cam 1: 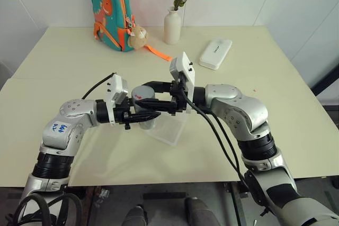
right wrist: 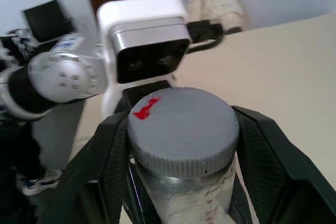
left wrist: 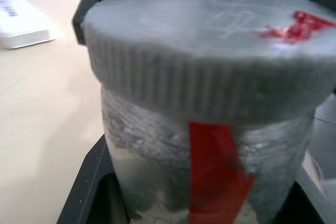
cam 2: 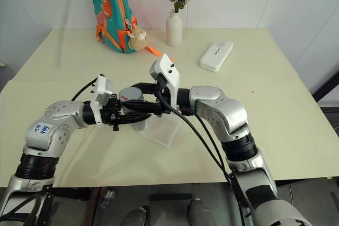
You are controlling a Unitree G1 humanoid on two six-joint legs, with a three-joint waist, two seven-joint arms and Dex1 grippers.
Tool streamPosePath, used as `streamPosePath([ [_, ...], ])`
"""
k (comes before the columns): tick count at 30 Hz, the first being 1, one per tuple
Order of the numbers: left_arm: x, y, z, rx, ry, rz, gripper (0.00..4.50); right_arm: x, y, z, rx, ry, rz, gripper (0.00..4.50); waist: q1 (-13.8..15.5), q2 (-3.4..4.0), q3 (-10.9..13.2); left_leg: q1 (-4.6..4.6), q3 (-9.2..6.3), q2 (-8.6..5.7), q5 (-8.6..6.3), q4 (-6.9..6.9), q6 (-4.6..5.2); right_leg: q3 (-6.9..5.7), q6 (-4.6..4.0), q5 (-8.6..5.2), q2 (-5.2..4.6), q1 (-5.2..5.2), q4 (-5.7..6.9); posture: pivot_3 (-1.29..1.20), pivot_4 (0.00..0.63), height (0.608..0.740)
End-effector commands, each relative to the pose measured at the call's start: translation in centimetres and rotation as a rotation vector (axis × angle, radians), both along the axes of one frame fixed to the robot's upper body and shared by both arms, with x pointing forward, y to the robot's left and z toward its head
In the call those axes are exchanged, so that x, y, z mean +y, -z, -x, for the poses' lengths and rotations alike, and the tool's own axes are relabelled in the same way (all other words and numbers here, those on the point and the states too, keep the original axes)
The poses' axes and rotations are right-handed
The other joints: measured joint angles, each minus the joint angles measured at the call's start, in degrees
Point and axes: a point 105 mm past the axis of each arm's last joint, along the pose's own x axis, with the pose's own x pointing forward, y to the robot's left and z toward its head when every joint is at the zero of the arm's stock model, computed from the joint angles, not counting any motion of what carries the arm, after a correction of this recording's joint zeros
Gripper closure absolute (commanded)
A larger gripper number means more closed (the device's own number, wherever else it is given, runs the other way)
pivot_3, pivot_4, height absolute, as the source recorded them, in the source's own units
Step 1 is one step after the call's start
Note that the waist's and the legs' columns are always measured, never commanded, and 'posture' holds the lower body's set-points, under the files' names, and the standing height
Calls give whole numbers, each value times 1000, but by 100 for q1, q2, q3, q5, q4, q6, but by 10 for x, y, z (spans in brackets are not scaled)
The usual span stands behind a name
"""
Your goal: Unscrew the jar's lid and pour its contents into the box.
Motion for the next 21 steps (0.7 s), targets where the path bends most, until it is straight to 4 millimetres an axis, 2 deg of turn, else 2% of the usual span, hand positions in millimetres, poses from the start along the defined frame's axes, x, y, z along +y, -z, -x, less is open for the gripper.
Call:
streamPosePath([
  [1,2,-14,6,-98,130,-59,2521,-1,-8,31,-90,-310,48,1964,1,1,1,0,0,0,0,4,0,-2,0,0,0,0,1,0,150,740],
  [4,-2,-19,9,-107,198,-82,2521,-3,-14,13,-101,-296,62,1964,-32,1,1,1,0,0,2,7,1,-4,0,0,1,2,3,0,150,740],
  [6,-3,-21,8,-119,201,-85,2521,-2,-15,8,-112,-289,63,1964,-41,2,1,3,0,0,4,7,4,-3,1,1,1,2,8,0,150,740],
  [15,5,-21,6,-130,117,-53,2521,-8,-10,10,-74,-278,50,1964,-17,4,3,-3,-5,2,4,5,4,-4,-1,0,0,-3,10,0,150,740],
  [17,7,-21,6,-131,104,-52,2521,-9,-10,8,-65,-260,46,1226,-19,4,3,-3,-6,2,6,6,1,-4,-1,0,1,-4,15,0,150,740],
  [21,12,-24,7,-134,76,-50,2521,-14,-15,4,-59,-214,19,29,-22,4,3,-1,-10,1,8,16,3,-6,-2,-1,1,-4,31,0,150,740],
])
